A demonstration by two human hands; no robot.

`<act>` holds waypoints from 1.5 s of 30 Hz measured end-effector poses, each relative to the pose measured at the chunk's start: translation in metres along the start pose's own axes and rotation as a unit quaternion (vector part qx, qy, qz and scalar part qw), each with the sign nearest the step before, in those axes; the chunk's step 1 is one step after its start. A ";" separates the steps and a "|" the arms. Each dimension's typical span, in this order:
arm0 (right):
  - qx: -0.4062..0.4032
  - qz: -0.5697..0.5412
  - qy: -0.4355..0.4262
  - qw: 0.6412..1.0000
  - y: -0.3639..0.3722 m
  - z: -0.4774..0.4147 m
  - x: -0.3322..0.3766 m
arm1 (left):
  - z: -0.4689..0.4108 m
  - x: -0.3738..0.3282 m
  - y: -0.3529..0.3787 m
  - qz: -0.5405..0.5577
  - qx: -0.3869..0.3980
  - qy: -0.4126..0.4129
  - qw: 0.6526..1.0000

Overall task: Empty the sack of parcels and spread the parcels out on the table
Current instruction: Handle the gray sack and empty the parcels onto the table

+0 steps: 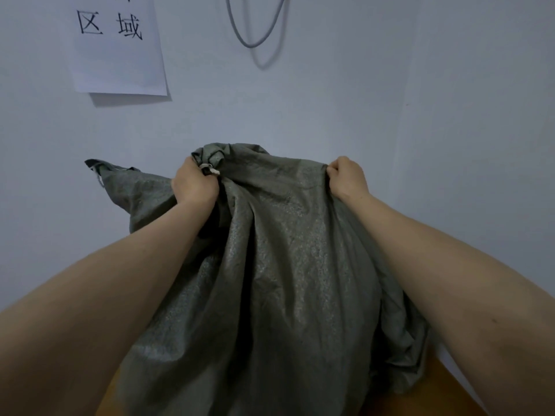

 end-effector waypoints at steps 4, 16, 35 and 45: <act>0.022 0.030 0.010 0.999 0.000 -0.004 -0.004 | 0.002 -0.002 0.003 0.003 0.008 0.007 1.000; 0.040 -0.001 -0.003 0.999 0.006 -0.008 0.012 | 0.003 -0.003 0.011 0.021 0.016 0.007 1.000; 0.356 0.055 -0.074 0.930 0.044 0.073 0.047 | 0.043 -0.028 0.034 0.220 0.121 -0.119 0.960; 0.248 0.049 -0.170 0.952 0.087 0.072 0.066 | 0.064 -0.018 0.035 0.254 0.321 -0.277 0.869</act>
Point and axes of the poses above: each hand's wrist, its own z-axis away from the middle knuckle, its own y-axis out of the palm, x = y × z, the point moved 6 cm from there along -z, towards the middle knuckle, and after that the axes turned 7 degrees about y, right-handed, at the moved point
